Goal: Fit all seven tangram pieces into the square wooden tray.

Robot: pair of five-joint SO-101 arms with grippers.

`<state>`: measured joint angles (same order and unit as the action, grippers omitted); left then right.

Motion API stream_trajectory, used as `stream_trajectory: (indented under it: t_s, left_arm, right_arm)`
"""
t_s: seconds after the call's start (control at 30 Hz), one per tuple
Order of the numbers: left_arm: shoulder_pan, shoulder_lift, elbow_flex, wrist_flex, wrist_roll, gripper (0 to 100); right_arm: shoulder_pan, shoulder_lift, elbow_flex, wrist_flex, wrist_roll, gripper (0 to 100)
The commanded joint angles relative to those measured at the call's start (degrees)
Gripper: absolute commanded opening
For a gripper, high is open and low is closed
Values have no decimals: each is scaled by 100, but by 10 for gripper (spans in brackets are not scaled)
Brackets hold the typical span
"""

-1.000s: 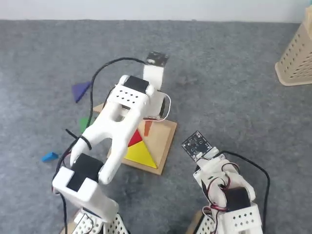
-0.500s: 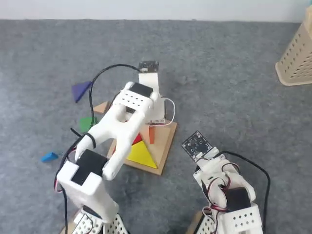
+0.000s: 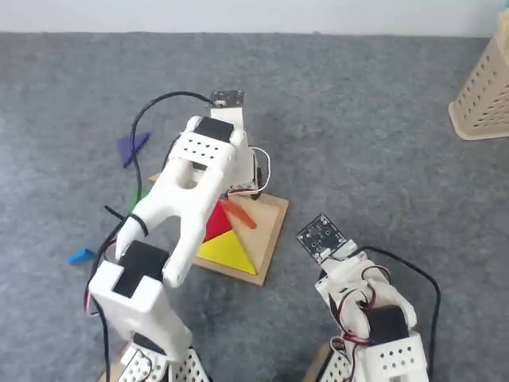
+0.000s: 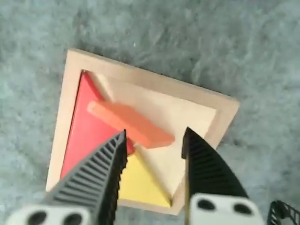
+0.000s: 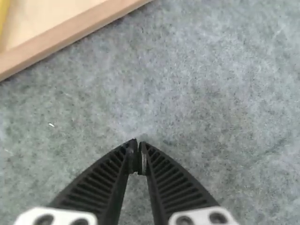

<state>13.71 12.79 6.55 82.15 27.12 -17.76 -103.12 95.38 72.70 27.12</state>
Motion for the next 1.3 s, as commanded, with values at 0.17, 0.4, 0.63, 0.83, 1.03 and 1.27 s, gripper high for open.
stream_trajectory:
  t_s: [0.17, 0.4, 0.63, 0.83, 1.03, 1.27]
  left_arm:
    - [-79, -800, -180, -114, -1380, 166]
    - [-448, -1125, 1974, -2145, -2207, 95]
    - [-589, -2233, 3143, -2848, -2532, 12]
    - [-554, -3165, 3618, -2840, -2470, 12]
    - [-158, -3147, 3960, -2831, -2734, 12]
    - [334, -2505, 3934, -3226, -2760, 12]
  right_arm:
    - [-4, -84, 105, 31, -35, 8]
    - [-4, -84, 105, 31, -35, 8]
    - [-4, -84, 105, 31, -35, 8]
    - [-4, -84, 105, 31, -35, 8]
    - [-4, -84, 105, 31, -35, 8]
    - [-4, -84, 105, 31, -35, 8]
